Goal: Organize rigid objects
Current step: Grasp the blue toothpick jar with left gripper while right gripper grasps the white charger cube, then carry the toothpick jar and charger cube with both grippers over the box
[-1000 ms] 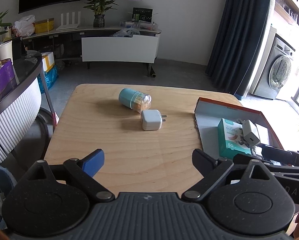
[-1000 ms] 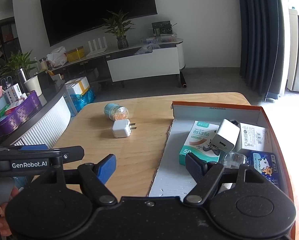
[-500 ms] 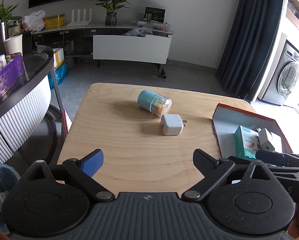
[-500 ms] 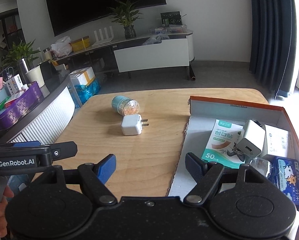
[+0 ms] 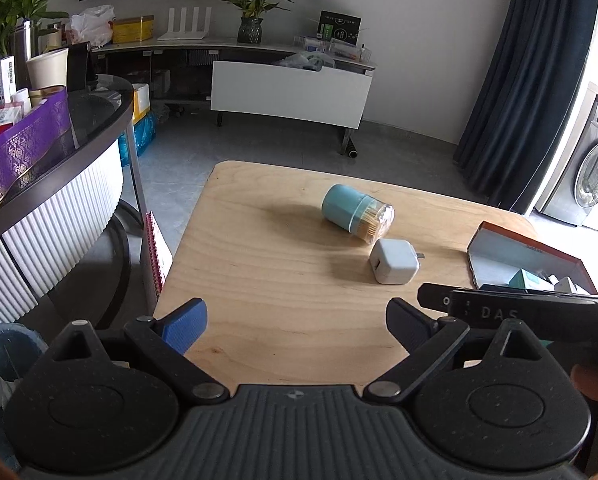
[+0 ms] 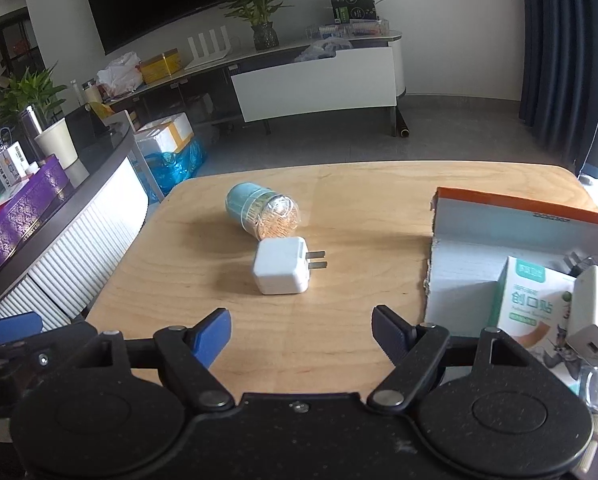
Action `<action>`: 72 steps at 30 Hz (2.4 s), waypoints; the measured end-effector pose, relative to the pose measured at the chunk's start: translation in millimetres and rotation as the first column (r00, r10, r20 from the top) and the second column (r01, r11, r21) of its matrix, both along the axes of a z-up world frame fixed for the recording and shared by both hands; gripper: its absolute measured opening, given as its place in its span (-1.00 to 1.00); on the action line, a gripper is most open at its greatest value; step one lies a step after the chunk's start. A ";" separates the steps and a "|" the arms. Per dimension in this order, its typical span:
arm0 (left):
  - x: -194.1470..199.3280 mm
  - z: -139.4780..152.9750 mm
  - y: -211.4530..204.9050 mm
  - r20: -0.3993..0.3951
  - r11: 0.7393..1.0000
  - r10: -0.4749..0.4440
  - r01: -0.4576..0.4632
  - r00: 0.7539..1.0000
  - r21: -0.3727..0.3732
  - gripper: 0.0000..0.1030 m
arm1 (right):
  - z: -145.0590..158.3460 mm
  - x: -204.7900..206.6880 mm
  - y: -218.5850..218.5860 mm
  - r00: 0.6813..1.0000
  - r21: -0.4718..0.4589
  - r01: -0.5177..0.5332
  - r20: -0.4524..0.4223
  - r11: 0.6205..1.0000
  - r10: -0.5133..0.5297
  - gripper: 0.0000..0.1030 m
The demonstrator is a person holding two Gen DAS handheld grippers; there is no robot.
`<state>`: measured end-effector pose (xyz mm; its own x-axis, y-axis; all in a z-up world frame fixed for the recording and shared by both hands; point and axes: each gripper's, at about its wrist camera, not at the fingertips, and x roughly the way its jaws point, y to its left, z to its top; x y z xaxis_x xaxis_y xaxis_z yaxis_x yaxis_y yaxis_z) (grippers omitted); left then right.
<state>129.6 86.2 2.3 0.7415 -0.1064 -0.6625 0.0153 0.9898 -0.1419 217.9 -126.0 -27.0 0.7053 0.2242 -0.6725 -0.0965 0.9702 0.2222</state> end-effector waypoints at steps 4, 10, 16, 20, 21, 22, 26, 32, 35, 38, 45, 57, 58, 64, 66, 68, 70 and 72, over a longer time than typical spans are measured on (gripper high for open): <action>9.7 -4.5 3.3 -0.014 1.000 0.005 -0.005 1.000 -0.002 0.92 | -12.5 24.9 17.7 1.000 -0.039 -0.018 -0.024 0.999 0.017 0.78; 23.6 -6.7 4.6 -0.010 1.000 -0.013 0.013 1.000 -0.001 0.92 | -26.1 56.2 26.8 0.999 -0.051 -0.001 -0.032 0.999 -0.001 0.78; 42.7 -10.0 1.0 -0.004 0.999 -0.038 0.038 0.999 0.025 0.94 | -34.9 70.0 30.1 1.000 -0.069 -0.024 -0.019 0.997 0.023 0.41; 60.1 -12.7 -3.9 0.021 0.996 -0.084 0.083 0.996 0.032 1.00 | -32.7 68.5 26.6 0.999 -0.063 -0.012 -0.032 0.998 0.010 0.39; 65.6 -13.4 -7.1 0.031 0.993 -0.110 0.109 0.993 0.042 1.00 | -31.7 66.0 24.3 0.999 -0.062 0.001 -0.036 0.998 -0.003 0.39; 70.6 -14.1 -9.6 0.045 0.990 -0.136 0.134 0.990 0.049 1.00 | -30.2 62.4 21.6 0.999 -0.059 0.009 -0.038 0.998 -0.011 0.39; 94.3 -23.6 -22.4 0.078 0.963 -0.265 0.258 0.961 0.082 1.00 | -25.1 45.3 2.1 0.998 -0.018 0.025 -0.061 1.000 -0.026 0.39; 124.8 -43.4 -50.4 0.078 0.922 -0.371 0.357 0.925 0.150 1.00 | -19.7 17.4 -13.2 0.997 -0.006 0.009 -0.079 1.000 -0.009 0.39; 137.5 -50.7 -59.9 0.070 0.921 -0.366 0.350 0.928 0.173 1.00 | -12.9 5.5 -17.4 0.998 0.005 0.000 -0.057 1.000 0.000 0.39; 143.0 -56.7 -60.8 0.073 0.919 -0.368 0.351 0.927 0.180 0.83 | -6.7 -2.9 -21.7 0.999 0.021 -0.004 -0.035 1.000 0.005 0.38; 129.3 -58.1 -60.4 0.089 0.917 -0.374 0.354 0.923 0.181 0.58 | 5.7 -12.0 -31.3 1.000 0.027 0.012 0.010 1.000 -0.012 0.38; 51.2 -24.9 -62.9 0.079 0.965 -0.236 0.225 0.968 0.132 0.58 | 20.9 -42.5 -35.2 0.998 0.024 0.013 0.058 1.000 -0.015 0.39; 45.0 -22.1 -62.5 0.076 0.967 -0.231 0.220 0.970 0.131 0.58 | 22.4 -47.2 -35.8 0.998 0.018 0.014 0.063 1.000 -0.015 0.39; 15.2 -1.5 -60.6 0.077 0.981 -0.170 0.161 0.982 0.105 0.58 | 33.8 -76.7 -43.3 0.996 0.008 0.025 0.091 1.000 -0.025 0.39; 6.1 3.2 -63.0 0.073 0.983 -0.162 0.154 0.984 0.104 0.58 | 38.1 -85.7 -47.5 0.995 0.014 0.029 0.100 0.999 -0.030 0.39; -1.0 6.9 -63.8 0.068 0.986 -0.142 0.135 0.988 0.099 0.58 | 42.3 -94.3 -50.7 0.993 0.018 0.036 0.112 0.999 -0.038 0.39; -7.5 11.4 -67.0 0.072 0.988 -0.131 0.124 0.989 0.097 0.58 | 45.6 -101.4 -53.7 0.991 0.019 0.043 0.122 0.999 -0.045 0.39; -14.8 15.0 -69.8 0.074 0.989 -0.132 0.126 0.988 0.078 0.58 | 49.7 -108.6 -56.8 0.989 0.021 0.048 0.136 0.999 -0.050 0.39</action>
